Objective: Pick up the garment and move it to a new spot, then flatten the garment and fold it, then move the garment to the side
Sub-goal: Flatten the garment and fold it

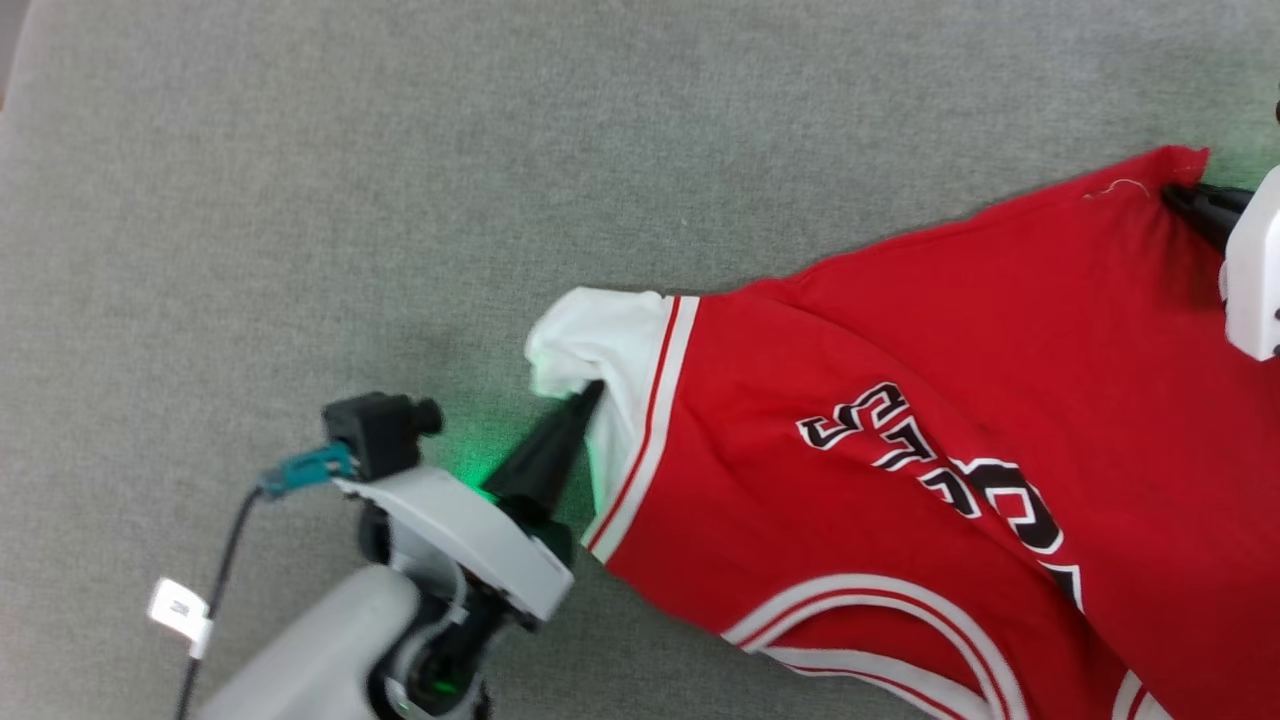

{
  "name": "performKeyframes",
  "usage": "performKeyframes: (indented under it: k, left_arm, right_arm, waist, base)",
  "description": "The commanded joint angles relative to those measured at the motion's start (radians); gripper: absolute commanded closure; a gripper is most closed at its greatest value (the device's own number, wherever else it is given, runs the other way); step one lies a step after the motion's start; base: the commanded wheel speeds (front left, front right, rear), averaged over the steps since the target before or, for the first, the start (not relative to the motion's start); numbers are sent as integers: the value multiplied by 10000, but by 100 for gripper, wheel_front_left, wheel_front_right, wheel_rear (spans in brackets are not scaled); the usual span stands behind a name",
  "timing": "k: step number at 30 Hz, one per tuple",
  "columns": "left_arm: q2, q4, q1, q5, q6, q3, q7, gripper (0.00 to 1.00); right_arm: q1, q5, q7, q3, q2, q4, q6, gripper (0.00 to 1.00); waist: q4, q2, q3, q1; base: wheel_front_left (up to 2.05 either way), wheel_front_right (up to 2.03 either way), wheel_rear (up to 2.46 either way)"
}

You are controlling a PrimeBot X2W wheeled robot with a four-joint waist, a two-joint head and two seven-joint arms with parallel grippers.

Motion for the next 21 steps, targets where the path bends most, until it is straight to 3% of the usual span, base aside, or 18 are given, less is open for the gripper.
performKeyframes:
  k: [1, 6, 12, 17, 21]
  left_arm:
    - [199, 152, -120, 66, -12, 103, -35, 100]
    - [534, 27, -980, 449, 87, 326, 103, 100]
    - [682, 299, -3172, 349, 46, 1164, 584, 100]
    - [386, 1714, -5801, 14, 347, 2106, 1028, 100]
    - [97, 3077, -8263, 515, 345, 2202, 1219, 100]
  right_arm:
    - [73, 38, -80, 173, 75, 106, 55, 100]
    - [-630, 67, -1680, -429, 186, 775, 43, 100]
    - [-1952, 3, -3304, -1581, 727, 2180, 43, 100]
    - [-3733, -247, -4184, -2539, 1392, 3501, 22, 100]
    - [-5319, -655, -4726, -3077, 1866, 4532, 22, 100]
  waist:
    - [-88, 0, -147, 0]
    - [-231, 0, -306, 0]
    - [-479, 0, -146, 0]
    - [-829, 0, 194, 0]
    - [-1072, 0, 484, 0]
  base:
    - [0, 0, 0]
    - [0, 0, 0]
    - [0, 0, 0]
    - [0, 0, 0]
    - [0, 0, 0]
